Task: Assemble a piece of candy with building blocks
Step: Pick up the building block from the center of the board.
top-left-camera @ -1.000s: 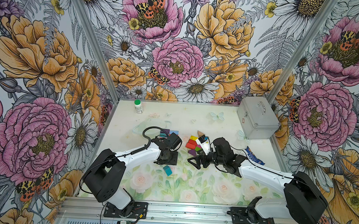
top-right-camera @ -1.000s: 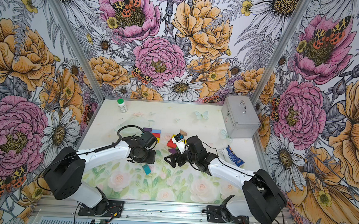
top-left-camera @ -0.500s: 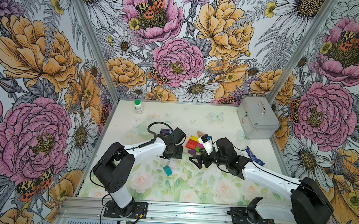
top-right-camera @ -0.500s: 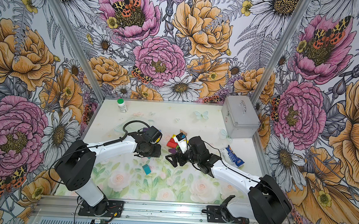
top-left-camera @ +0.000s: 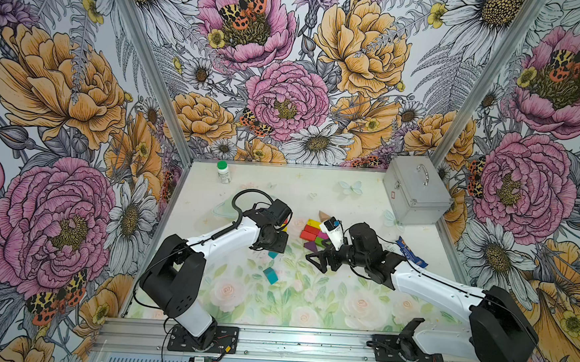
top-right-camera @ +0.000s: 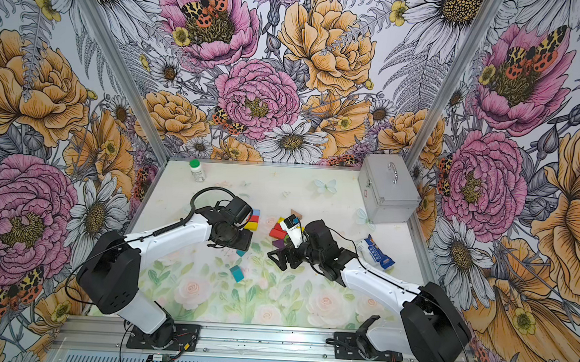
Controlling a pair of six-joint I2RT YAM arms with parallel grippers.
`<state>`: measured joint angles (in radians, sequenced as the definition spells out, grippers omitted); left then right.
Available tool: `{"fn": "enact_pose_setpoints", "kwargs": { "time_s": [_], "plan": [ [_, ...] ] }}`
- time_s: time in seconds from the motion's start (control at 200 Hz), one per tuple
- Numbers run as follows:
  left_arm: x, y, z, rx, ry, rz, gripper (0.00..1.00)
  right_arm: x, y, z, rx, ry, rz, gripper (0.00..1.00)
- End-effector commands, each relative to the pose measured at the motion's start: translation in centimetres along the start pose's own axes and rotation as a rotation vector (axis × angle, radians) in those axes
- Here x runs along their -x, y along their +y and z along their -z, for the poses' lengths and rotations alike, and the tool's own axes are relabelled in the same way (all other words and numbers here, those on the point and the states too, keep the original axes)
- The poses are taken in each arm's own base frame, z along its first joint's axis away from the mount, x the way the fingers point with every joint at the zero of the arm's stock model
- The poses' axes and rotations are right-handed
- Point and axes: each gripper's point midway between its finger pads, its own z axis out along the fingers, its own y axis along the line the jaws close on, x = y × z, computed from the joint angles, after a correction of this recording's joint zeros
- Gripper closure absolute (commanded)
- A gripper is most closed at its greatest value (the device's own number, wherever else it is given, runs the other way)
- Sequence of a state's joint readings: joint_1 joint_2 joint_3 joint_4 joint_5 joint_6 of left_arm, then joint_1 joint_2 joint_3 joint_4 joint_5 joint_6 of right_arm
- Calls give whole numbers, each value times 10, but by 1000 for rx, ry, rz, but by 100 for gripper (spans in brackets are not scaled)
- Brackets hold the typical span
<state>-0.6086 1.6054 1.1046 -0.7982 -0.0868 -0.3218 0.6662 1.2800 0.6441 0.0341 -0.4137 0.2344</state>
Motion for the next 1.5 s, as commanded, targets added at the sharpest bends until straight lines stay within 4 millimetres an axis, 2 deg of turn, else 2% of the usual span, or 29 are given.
{"fn": "enact_pose_setpoints", "kwargs": {
  "time_s": [0.0, 0.13, 0.365, 0.841, 1.021, 1.166, 1.331, 1.496],
  "plan": [
    [10, -3, -5, 10, 12, -92, 35, 4, 0, -1, 6, 3, 19, 3],
    [12, -9, -13, 3, 36, -138, 35, 4, -1, 0, 4, 6, 21, 3],
    [10, -9, -25, -12, 76, -150, 36, 4, -4, -3, 4, 12, 18, 3],
    [6, -9, -34, -32, 113, -161, 43, 10, -6, -3, -4, 3, 18, 3],
    [7, -9, -35, -31, 113, -165, 48, 9, -7, -3, -6, 4, 17, 3],
    [6, -8, -36, -32, 119, -164, 64, 8, -7, -3, -6, 5, 17, 3],
    [7, -8, -35, -34, 115, -157, 69, 8, -7, -2, -8, 4, 17, 3],
    [9, -5, -29, -47, 100, -118, 70, 10, -7, 0, -8, -4, 18, 3]
  ]
}}
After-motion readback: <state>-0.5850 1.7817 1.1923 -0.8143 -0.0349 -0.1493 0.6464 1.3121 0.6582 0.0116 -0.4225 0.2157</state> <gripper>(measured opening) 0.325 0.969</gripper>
